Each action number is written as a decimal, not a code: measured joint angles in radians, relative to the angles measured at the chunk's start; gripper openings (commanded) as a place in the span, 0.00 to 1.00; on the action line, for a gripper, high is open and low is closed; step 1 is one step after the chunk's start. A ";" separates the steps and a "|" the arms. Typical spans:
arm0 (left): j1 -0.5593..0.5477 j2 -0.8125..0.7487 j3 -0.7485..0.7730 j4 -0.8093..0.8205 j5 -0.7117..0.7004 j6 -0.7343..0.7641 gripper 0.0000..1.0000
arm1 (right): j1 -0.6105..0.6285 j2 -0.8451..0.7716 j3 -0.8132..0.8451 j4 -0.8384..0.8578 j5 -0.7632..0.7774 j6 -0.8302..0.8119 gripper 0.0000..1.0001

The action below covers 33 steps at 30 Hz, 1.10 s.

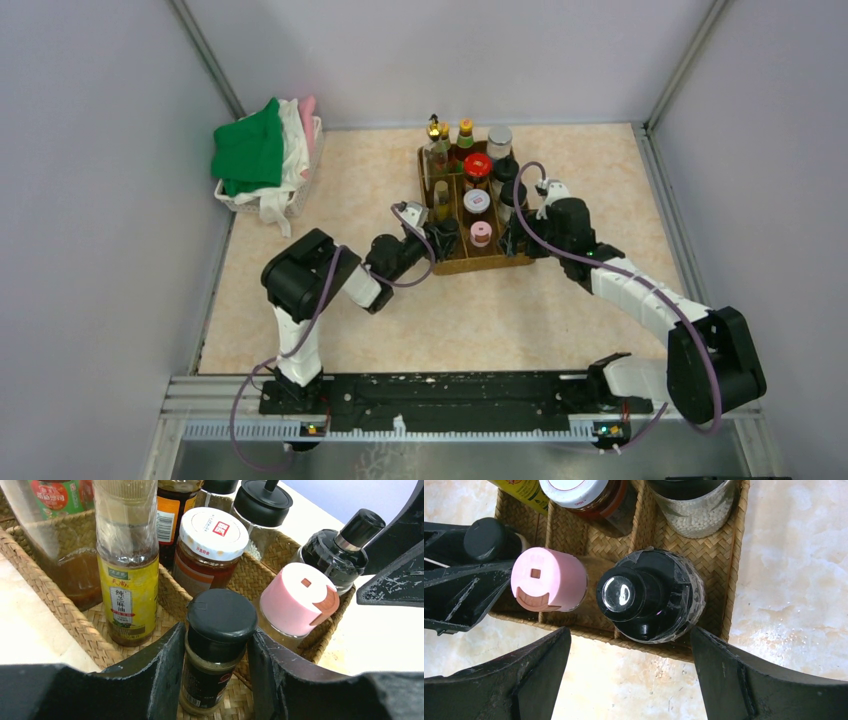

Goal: Organize the condiment bottles
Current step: Place the bottle in the storage box.

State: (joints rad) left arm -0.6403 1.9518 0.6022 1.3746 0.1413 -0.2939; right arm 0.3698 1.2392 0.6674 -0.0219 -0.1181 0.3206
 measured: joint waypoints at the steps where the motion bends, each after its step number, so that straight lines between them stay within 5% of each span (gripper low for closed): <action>1: 0.000 -0.006 -0.009 0.000 -0.001 0.000 0.52 | 0.002 0.000 0.000 0.000 0.000 0.003 0.88; 15: -0.005 -0.091 -0.064 -0.079 0.000 -0.005 0.58 | 0.028 -0.027 -0.006 -0.011 0.019 0.017 0.94; 33: -0.010 -0.456 0.024 -0.503 0.027 0.035 0.58 | 0.048 -0.137 -0.005 -0.115 0.090 0.017 0.94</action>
State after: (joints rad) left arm -0.6502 1.4960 0.6262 0.8719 0.1684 -0.2584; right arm 0.4183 1.1027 0.6621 -0.1371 -0.0280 0.3378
